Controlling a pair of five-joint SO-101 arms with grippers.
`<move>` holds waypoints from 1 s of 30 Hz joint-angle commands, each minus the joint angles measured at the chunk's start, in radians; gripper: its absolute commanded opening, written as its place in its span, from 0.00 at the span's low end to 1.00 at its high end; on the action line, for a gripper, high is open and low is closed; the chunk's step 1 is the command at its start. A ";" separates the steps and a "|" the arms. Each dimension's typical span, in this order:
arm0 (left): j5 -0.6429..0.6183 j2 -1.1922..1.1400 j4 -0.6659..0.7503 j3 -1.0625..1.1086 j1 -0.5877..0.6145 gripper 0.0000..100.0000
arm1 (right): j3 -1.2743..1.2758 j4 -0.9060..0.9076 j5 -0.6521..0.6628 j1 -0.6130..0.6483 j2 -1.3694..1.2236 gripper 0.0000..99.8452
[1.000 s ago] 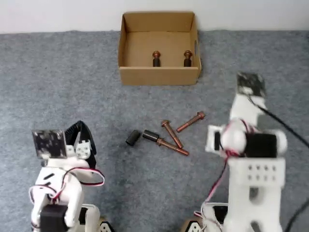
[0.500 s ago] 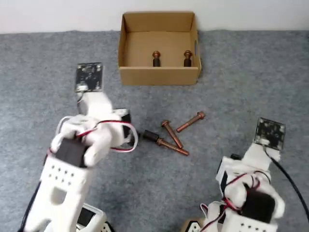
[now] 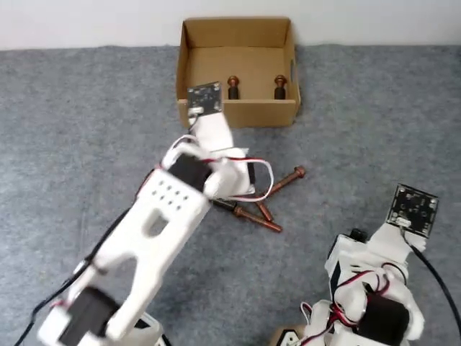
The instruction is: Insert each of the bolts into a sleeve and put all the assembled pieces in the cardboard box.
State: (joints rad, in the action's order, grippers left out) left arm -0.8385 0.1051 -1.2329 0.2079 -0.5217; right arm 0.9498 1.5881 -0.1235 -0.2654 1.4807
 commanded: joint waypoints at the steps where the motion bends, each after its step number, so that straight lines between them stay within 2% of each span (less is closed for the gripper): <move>1: -0.014 -0.132 -0.066 -0.143 -0.009 0.01 | -0.006 -0.013 -0.015 -0.010 -0.001 0.01; 11: -0.041 -0.506 -0.222 -0.437 -0.009 0.10 | -0.008 -0.012 -0.028 -0.010 0.007 0.01; 19: -0.041 -0.697 -0.222 -0.590 -0.011 0.10 | -0.012 -0.012 -0.026 -0.010 0.007 0.01; 30: -0.041 -0.847 -0.222 -0.736 -0.011 0.10 | -0.012 -0.010 -0.020 -0.010 0.007 0.01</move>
State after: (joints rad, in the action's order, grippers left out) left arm -0.8723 -0.7342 -1.4446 -0.4718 -0.5247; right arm 0.9498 1.5881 -0.1419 -0.2670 1.4807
